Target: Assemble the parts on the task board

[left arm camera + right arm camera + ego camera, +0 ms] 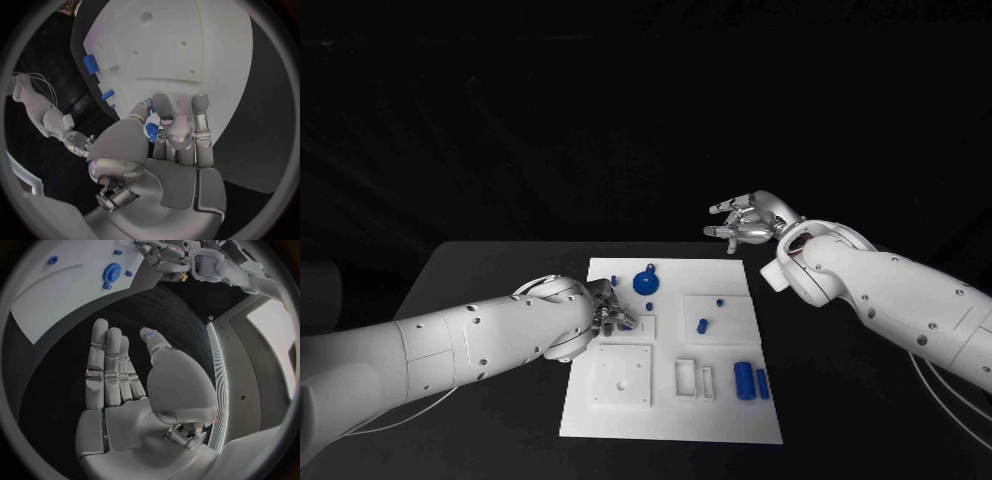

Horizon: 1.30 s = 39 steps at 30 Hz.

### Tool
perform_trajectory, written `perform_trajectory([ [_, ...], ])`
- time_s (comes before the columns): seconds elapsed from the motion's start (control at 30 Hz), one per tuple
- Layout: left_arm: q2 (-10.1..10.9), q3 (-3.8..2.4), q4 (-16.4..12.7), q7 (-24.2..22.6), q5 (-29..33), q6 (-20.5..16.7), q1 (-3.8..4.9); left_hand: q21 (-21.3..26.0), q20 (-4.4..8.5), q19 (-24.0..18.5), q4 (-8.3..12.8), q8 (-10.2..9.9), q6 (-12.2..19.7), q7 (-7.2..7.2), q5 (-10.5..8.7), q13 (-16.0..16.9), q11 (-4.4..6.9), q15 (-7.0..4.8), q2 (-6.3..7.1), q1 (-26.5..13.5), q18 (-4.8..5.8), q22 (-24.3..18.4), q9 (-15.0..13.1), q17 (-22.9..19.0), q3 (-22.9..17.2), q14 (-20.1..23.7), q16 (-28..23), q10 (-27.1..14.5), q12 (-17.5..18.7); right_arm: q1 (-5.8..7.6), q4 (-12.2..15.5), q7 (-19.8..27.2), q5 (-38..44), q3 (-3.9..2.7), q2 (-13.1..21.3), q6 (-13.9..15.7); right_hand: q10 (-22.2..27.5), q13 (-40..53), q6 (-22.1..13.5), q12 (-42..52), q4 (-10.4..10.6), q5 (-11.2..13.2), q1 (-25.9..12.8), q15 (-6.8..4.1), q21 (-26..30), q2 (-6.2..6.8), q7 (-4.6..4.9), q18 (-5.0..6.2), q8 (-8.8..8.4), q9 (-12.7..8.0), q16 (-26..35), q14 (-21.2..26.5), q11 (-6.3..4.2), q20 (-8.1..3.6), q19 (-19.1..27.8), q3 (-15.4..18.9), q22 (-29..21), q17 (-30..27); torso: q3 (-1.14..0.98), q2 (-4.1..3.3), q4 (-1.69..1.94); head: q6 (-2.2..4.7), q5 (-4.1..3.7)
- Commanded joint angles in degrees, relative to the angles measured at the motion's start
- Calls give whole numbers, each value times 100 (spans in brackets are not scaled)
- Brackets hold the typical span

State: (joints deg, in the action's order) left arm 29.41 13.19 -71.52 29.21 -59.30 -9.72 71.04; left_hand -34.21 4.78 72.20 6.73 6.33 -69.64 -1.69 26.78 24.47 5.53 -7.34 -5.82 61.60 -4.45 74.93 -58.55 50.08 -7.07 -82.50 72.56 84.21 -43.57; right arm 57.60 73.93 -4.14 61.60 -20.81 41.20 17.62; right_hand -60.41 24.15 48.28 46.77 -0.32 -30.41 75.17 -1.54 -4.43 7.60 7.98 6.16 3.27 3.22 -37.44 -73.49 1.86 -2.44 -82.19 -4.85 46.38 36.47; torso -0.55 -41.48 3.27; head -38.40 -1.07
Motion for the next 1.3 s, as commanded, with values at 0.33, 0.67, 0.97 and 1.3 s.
perform_trajectory([
  [0.33,-29,18,129,105,-122,155,-18,-1,-74,5,332,357,-843,590,-56,-26,51,3,-101,48,-135,92,-1354,-3,-284,-26,57,242,-40,-9,-7,38,-3,-3,-7,-72,48,-5,-45,-6,-22,-23,-43,3,-19,-1,-13,-82,-8,0,16,27,6,-18,41,3,-8,-10,-6,-4,0,-5,-12],
  [0.67,-128,17,221,92,-121,254,-17,-6,-100,-2,316,364,-867,596,-128,-33,48,7,-64,59,-156,91,-1380,7,-221,-27,73,242,-60,-10,-10,39,-4,-3,-14,-83,50,-8,-50,-6,-22,-34,-58,4,-19,-5,-12,-82,-8,0,17,28,7,-17,43,2,-11,-12,-5,-3,-1,-28,-19],
  [0.97,-185,18,295,92,-121,338,-16,-13,-142,-13,285,368,-887,602,-158,-47,49,10,-27,103,-191,90,-1417,6,-150,-24,80,241,-86,-10,-6,36,-11,-3,-13,-108,53,-6,-55,-2,-1,-48,-76,6,-16,-12,-11,-83,-8,0,16,30,8,-16,44,5,-19,-13,-5,-3,5,-28,-28],
  [1.3,-252,17,385,90,-123,386,-15,-22,-193,-18,195,384,-893,608,-281,-59,49,13,-7,144,-244,89,-1467,7,-65,-24,87,241,-110,-11,-10,39,-15,-3,-19,-115,56,-4,-49,3,18,-63,-84,6,-14,-14,-12,-83,-7,0,16,31,8,-15,43,6,-26,-14,-4,-4,3,-28,-40],
])
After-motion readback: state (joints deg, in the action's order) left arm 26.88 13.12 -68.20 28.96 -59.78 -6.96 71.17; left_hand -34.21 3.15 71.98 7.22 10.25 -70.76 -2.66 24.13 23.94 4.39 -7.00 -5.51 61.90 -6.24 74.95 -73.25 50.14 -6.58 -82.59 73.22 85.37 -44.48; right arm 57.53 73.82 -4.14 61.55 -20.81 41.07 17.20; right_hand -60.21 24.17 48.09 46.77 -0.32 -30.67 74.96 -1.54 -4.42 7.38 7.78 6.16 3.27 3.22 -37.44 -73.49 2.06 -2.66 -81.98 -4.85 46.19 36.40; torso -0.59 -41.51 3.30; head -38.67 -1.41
